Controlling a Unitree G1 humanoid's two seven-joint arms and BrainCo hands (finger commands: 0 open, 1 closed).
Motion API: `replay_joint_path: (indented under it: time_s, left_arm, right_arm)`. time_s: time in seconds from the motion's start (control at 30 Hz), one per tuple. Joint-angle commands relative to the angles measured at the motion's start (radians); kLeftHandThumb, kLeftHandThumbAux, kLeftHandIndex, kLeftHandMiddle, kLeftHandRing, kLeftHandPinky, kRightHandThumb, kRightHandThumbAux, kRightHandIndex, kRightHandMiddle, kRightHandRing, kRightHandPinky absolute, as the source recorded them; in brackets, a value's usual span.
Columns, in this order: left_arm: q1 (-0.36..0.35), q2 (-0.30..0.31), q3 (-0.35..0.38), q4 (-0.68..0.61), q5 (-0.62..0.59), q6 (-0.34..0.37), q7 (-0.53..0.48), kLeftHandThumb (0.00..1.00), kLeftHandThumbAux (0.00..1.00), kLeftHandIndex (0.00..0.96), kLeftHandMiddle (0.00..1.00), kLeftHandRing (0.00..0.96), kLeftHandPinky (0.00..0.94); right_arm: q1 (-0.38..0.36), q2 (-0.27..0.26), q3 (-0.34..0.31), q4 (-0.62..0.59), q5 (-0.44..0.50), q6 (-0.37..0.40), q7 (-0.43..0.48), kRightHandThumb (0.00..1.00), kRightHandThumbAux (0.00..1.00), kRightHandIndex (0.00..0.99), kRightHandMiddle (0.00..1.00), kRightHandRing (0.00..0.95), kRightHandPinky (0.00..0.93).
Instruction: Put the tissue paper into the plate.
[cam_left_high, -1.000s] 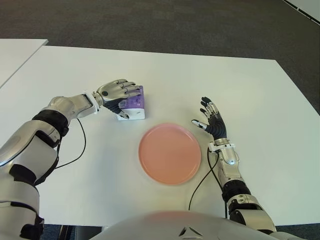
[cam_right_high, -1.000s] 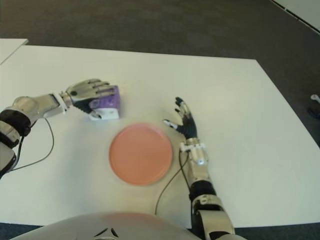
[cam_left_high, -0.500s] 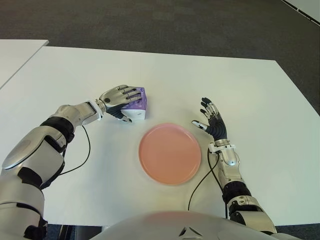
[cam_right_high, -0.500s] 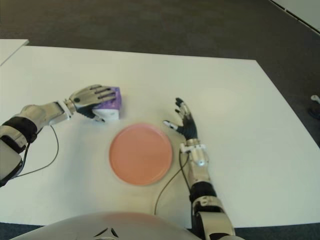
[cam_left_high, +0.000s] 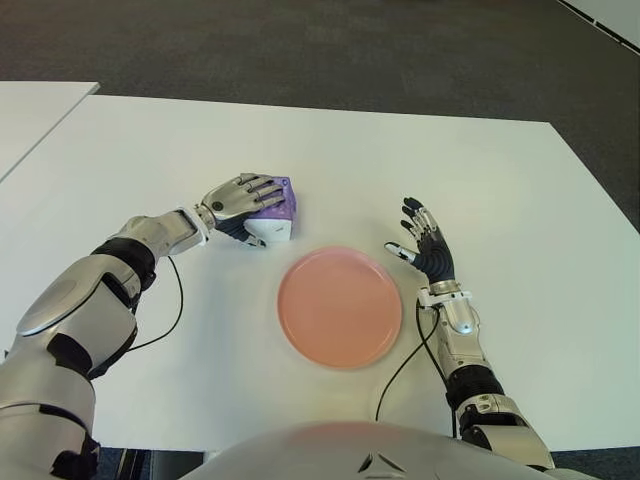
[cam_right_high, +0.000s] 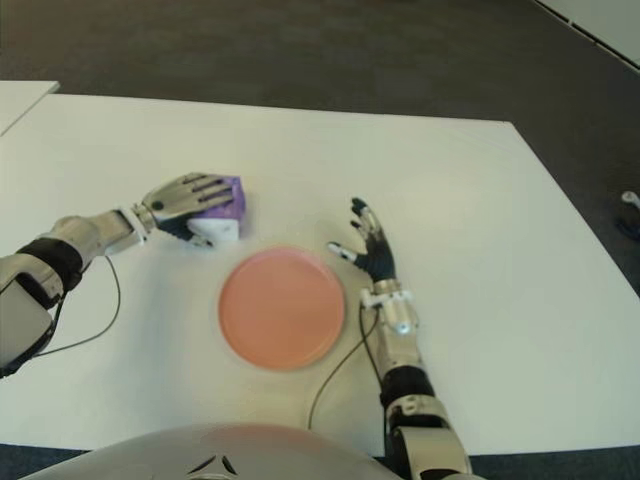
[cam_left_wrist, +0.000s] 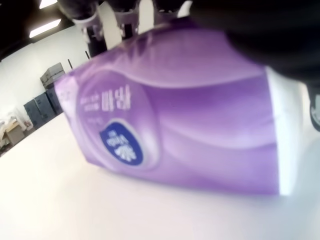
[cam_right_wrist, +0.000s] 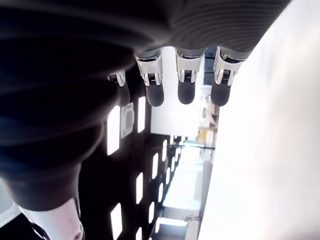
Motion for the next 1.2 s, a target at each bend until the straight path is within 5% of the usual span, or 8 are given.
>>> replay_joint_path:
  time_s: [0.03,0.77,0.97,1.1,1.2]
  left_arm:
    - [0.080,-0.023,-0.061,0.045,0.049,0.008,-0.045,0.020,0.288,0.000,0.000,0.000,0.000]
    - [0.076,-0.026,-0.104,0.061,0.068,0.084,0.067,0.010,0.263,0.000,0.000,0.000,0.000]
    - [0.061,-0.027,-0.133,0.067,0.090,0.120,0.117,0.017,0.304,0.000,0.000,0.000,0.000]
    - [0.050,-0.036,-0.164,0.081,0.120,0.170,0.206,0.027,0.433,0.000,0.022,0.000,0.007]
    - [0.044,-0.049,-0.185,0.102,0.143,0.218,0.324,0.153,0.602,0.154,0.323,0.323,0.330]
  right_arm:
    - [0.114,0.004,0.006,0.079,-0.015,0.008,0.010,0.000,0.776,0.000,0.000,0.000,0.000]
    - [0.108,-0.005,0.002,0.083,-0.014,0.012,0.023,0.000,0.776,0.000,0.000,0.000,0.000]
    - [0.106,-0.003,0.002,0.083,-0.017,0.015,0.018,0.000,0.773,0.000,0.000,0.000,0.000]
    - [0.106,-0.005,0.002,0.082,-0.018,0.015,0.016,0.000,0.772,0.000,0.000,0.000,0.000]
    - [0.105,-0.005,0.001,0.085,-0.017,0.014,0.017,0.000,0.773,0.000,0.000,0.000,0.000]
